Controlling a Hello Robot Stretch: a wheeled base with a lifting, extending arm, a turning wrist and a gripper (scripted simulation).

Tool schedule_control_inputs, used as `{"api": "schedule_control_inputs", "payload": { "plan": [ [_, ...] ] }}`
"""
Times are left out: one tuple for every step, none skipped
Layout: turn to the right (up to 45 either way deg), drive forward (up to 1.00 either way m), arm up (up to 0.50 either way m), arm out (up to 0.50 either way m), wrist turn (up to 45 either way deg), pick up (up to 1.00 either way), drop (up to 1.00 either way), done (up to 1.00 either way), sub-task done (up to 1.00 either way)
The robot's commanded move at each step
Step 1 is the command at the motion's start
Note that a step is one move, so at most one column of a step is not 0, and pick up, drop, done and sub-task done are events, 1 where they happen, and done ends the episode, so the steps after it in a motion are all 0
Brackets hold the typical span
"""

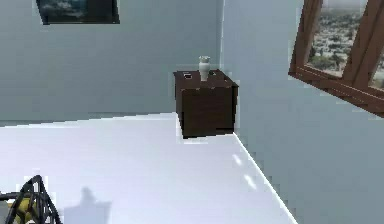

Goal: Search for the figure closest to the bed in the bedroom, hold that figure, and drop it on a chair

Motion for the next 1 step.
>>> {"api": "schedule_control_inputs", "payload": {
  "plan": [
    [-9.0, 0.00, 0.00, 0.00, 0.0, 0.00, 0.00, 0.00, 0.00]
  ]
}}
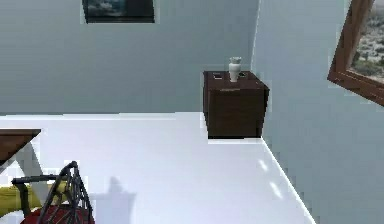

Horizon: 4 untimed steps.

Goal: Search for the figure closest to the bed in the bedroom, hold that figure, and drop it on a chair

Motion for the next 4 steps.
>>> {"api": "schedule_control_inputs", "payload": {
  "plan": [
    [0.0, 1.00, 0.00, 0.00, 0.0, 0.00, 0.00, 0.00, 0.00],
    [-6.0, 0.00, 0.00, 0.00, 0.0, 0.00, 0.00, 0.00, 0.00],
    [0.0, 0.35, 0.00, 0.00, 0.0, 0.00, 0.00, 0.00, 0.00],
    [-45.0, 0.00, 0.00, 0.00, 0.0, 0.00, 0.00, 0.00, 0.00]
  ]
}}
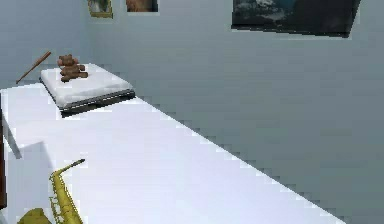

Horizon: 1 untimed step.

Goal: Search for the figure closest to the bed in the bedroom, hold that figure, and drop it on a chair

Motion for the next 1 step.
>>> {"api": "schedule_control_inputs", "payload": {
  "plan": [
    [-6.0, 0.00, 0.00, 0.00, 0.0, 0.00, 0.00, 0.00, 0.00]
  ]
}}
